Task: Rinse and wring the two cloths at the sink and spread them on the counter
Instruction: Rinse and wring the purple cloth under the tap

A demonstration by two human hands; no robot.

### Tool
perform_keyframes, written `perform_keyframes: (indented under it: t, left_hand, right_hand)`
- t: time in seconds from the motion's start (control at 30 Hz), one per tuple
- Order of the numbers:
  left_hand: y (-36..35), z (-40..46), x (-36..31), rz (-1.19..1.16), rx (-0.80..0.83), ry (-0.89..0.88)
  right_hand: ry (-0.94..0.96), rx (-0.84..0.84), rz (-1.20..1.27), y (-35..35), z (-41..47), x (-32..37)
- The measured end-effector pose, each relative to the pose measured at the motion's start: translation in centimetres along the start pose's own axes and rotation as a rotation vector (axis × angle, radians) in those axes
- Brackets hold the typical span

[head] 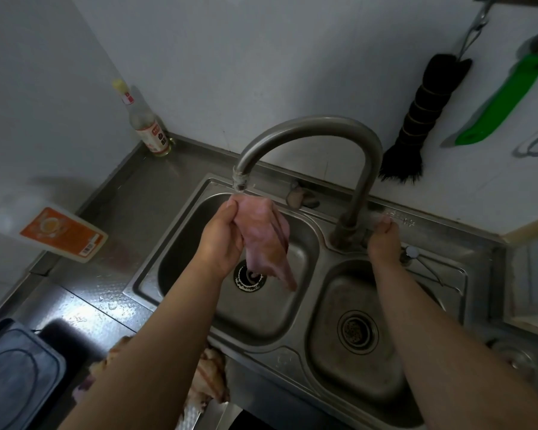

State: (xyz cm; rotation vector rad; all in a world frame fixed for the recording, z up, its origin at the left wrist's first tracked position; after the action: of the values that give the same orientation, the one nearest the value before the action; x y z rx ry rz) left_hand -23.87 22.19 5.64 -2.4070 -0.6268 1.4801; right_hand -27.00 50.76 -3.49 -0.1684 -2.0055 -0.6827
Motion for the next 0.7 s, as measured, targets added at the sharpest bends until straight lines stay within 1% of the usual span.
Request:
perform_keyframes:
  t: [0.1,0.17,0.2,0.23,0.27,0.3,0.33,0.37,0.4,0.47,0.5,0.53,0.57,0.6,0.63,0.67,0.7]
  left_hand:
    - [0.2,0.0,-0.1,0.013,0.015,-0.006]
    - [0.2,0.0,-0.2,0.019,0.044,-0.018]
    - [0.2,-0.1,-0.3,0.016,0.058,-0.026]
    - [0.1,-0.2,-0.4,0.014,0.069,-0.031]
    - [0.2,-0.1,-0.4,0.013,0.084,-0.036]
    - [0.2,-0.1,-0.4,0.017,0.096,-0.038]
    - [0.2,0.0,-0.5,0.026,0.105,-0.036]
    - [0.1,0.0,-0.6,0.044,0.111,-0.031]
    - [0.1,0.1,-0.6,0.072,0.124,-0.036]
    - [0.1,0.1,-0.9,0.167,0.161,-0.055]
    - [0.0,0.0,-1.2,0.225,0.191,-0.060]
    - [0.1,0.1,-1.4,0.290,0.218,-0.069]
    - [0.3,0.1,-1.7,0.352,0.228,-0.077]
    - [0.6,0.1,-2.0,0.407,0.202,-0.078]
    - [1.0,0.1,-2.3,0.451,0.145,-0.077]
    - [1.5,0.3,-2.7,0.503,0.081,-0.094]
    - [1.9,0.3,-3.2,0.596,0.033,-0.124]
  right_hand:
    - [-0.010,0.003,0.040,0.1,-0.4,0.1]
    - [-0.058,0.009,0.076,-0.2,-0.4,0.0]
    - [-0.097,-0.016,0.116,-0.4,-0.5,0.1]
    - [-0.139,-0.076,0.161,-0.7,-0.6,0.0]
    - [-0.155,-0.179,0.184,-0.8,-1.4,0.2]
    - [-0.121,-0.280,0.192,-1.2,-2.6,0.4]
    - [-0.031,-0.323,0.198,-1.9,-4.2,0.8]
    - [0.075,-0.273,0.216,-3.0,-5.9,1.3]
    - [0.162,-0.130,0.222,-4.3,-7.8,2.4]
    - [0.246,0.277,0.166,-6.8,-11.1,5.5]
    - [0.253,0.466,0.125,-7.7,-12.1,7.1]
    - [0.252,0.618,0.059,-8.3,-12.6,8.6]
    - [0.257,0.732,-0.032,-8.6,-12.8,9.8]
    - [0.272,0.790,-0.120,-8.9,-12.6,10.4]
    - [0.292,0.810,-0.182,-9.1,-12.2,10.8]
    - [0.306,0.811,-0.187,-9.3,-11.7,10.8]
    - [0.302,0.805,-0.139,-9.4,-11.3,10.7]
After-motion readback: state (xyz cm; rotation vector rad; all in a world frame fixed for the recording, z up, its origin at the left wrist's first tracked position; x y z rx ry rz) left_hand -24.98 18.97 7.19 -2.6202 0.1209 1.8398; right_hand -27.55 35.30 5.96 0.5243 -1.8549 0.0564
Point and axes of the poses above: each hand's wrist, its own z-axis towards the middle knuckle, its own y-axis out of the back of the hand, x = y × z, the point moved 2 cm from there along z, towards the middle knuckle, and after that the axes turned 1 degree about z, right-handed, at the moved point
